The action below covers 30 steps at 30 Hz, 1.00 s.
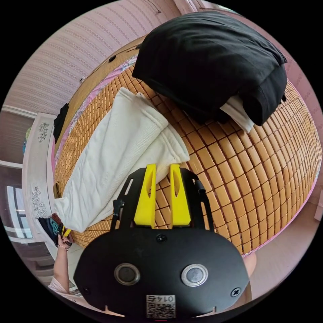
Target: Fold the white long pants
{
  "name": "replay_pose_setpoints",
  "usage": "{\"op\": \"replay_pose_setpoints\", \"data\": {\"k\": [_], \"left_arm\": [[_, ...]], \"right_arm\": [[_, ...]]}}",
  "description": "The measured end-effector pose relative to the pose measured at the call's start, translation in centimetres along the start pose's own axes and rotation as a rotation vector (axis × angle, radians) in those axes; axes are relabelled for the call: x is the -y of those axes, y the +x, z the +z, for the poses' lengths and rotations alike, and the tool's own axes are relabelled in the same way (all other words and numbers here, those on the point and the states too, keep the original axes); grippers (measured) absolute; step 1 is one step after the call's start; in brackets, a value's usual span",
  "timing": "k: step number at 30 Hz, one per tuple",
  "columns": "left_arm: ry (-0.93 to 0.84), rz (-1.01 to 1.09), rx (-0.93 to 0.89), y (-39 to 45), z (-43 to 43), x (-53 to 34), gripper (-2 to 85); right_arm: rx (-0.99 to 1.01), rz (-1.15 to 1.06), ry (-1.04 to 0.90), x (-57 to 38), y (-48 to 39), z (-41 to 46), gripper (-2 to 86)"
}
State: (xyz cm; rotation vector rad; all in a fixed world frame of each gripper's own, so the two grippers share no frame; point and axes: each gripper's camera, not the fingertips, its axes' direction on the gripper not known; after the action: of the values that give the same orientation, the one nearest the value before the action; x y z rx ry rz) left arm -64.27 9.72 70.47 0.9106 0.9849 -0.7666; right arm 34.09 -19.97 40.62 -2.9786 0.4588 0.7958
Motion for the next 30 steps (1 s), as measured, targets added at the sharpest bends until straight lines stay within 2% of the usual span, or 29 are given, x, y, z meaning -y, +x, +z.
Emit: {"op": "replay_pose_setpoints", "data": {"k": [2,4,6,7,10,14,17,21,24,27,30], "left_arm": [[-0.079,-0.027,-0.039,0.8,1.8,0.3,13.4],[-0.093,-0.002,0.092,2.7,2.2,0.4,9.1],[-0.125,0.062,0.141,3.9,2.3,0.5,4.0],[-0.089,0.094,0.084,4.4,1.8,0.2,1.5],[-0.057,0.147,0.066,5.6,0.6,-1.0,-0.1],[-0.078,0.243,0.063,6.5,-1.4,-3.8,0.4],[-0.130,0.371,0.145,7.4,-2.1,-7.7,3.2],[-0.196,0.493,0.254,8.5,-1.9,-13.6,7.0],[-0.182,0.549,0.345,10.2,-3.2,-17.4,7.9],[-0.130,0.743,0.476,14.4,-4.6,-22.3,8.0],[-0.158,0.980,0.426,20.3,-3.6,-28.1,8.2]], "right_arm": [[-0.004,-0.004,-0.022,0.3,-0.2,0.2,4.2],[-0.017,-0.050,-0.023,0.5,-0.5,-0.1,2.8],[-0.009,-0.100,0.002,0.3,-0.4,-1.2,1.6],[0.005,-0.108,0.014,0.2,-0.2,-1.6,1.4],[0.066,-0.141,0.049,-0.9,0.9,-3.7,0.8],[0.070,-0.182,0.056,-4.6,3.9,-6.2,0.8],[0.053,-0.165,0.040,-8.6,7.7,-7.7,1.7],[0.005,0.009,-0.029,-13.5,13.8,-7.8,4.8],[-0.056,0.092,0.023,-15.7,16.2,-9.3,5.6],[-0.113,0.038,0.100,-16.3,15.1,-10.4,7.8],[-0.079,-0.029,0.105,-15.0,13.2,-9.4,9.7]]}}
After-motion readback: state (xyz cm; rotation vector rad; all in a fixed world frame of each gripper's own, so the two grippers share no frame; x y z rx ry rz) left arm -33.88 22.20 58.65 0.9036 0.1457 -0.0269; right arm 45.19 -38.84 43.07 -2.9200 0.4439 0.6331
